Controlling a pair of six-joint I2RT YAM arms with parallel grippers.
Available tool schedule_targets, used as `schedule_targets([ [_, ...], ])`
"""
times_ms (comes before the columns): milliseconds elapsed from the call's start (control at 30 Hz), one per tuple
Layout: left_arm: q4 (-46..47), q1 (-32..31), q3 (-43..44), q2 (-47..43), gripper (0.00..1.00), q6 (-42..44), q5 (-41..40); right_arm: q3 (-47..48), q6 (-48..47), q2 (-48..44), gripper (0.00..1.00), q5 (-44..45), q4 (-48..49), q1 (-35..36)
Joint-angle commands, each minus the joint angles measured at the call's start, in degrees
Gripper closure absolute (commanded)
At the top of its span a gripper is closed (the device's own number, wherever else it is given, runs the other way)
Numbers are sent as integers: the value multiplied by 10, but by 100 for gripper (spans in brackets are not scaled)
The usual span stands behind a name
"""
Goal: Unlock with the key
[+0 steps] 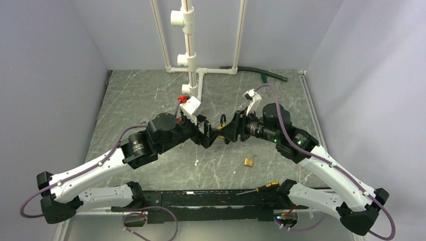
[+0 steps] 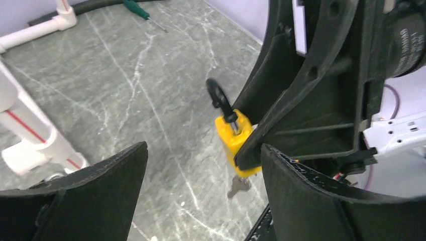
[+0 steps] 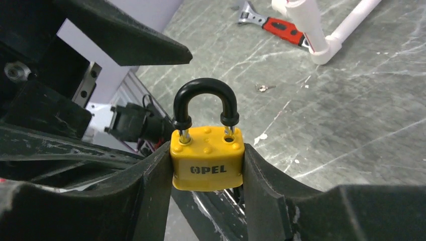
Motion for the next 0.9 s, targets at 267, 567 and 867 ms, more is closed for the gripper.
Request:
schedule_targets([
  [267, 89, 3, 7, 17, 19, -67, -18, -8, -77, -24, 100, -112, 73, -1],
  [567, 104, 4, -19, -34, 23, -74, -66, -7, -90, -26, 100, -152, 77, -1],
  [867, 111, 5, -15, -29, 22, -73, -52, 1, -87, -20, 100, -163, 81, -1],
])
